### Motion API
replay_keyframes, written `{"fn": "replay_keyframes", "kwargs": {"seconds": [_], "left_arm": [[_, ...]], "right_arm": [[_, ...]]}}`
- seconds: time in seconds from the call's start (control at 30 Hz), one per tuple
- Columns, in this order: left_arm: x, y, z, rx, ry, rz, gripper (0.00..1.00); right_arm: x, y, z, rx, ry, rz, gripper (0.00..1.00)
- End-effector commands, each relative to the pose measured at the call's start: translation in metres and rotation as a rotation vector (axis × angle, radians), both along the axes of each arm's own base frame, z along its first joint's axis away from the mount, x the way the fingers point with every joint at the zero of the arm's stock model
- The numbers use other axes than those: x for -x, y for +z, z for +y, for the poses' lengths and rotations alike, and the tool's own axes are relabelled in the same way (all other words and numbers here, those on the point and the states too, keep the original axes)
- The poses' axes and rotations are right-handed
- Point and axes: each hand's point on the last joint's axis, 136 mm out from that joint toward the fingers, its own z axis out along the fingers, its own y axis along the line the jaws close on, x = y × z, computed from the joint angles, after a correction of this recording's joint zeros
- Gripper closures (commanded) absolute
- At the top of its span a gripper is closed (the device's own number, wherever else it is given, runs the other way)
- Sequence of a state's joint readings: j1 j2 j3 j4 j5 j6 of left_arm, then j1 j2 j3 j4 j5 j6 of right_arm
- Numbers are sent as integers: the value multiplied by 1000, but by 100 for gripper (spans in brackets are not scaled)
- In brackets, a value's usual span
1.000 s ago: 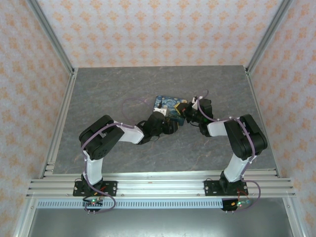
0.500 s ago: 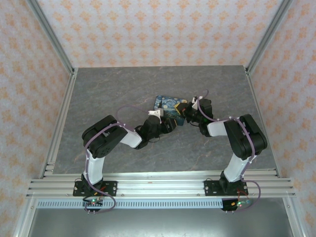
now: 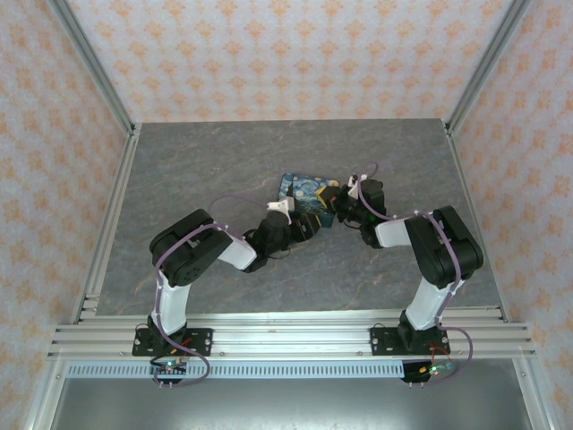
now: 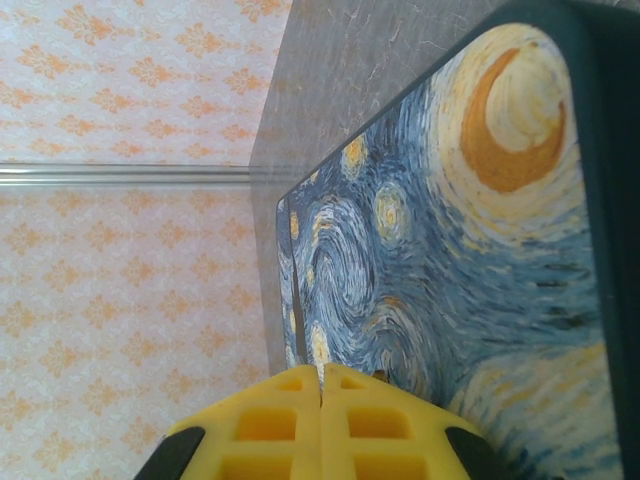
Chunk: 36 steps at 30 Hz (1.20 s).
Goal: Unlock the padlock with the key
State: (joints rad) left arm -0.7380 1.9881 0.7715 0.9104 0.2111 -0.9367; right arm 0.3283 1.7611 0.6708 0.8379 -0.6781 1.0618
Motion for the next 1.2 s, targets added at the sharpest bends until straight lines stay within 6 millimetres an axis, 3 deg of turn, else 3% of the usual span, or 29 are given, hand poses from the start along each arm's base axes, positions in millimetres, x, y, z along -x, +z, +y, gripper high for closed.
{"fn": "replay_keyframes", "kwargs": {"seconds": [0.0,0.13,0.33,0.43,0.9,1.17], "left_arm": [[-4,-9,-6,-32,-4,0,40],[-1,1,-11,37,-18,-11,46],[5,45,-6,125,13,-83,50],[6,47,-6,129,18,-85,50],[-2,13,-4,113,79,-18,49],[1,-11,5,53,113,38,42]], "right_arm": [[0,-6,-1,-2,-3,7,100],[0,-7,-1,-3,-3,8,100],[0,-6,0,-4,2,7,100],[0,-6,0,-4,3,7,100],[1,-6,0,-6,3,8,100],[0,-4,1,-8,5,4,100]]}}
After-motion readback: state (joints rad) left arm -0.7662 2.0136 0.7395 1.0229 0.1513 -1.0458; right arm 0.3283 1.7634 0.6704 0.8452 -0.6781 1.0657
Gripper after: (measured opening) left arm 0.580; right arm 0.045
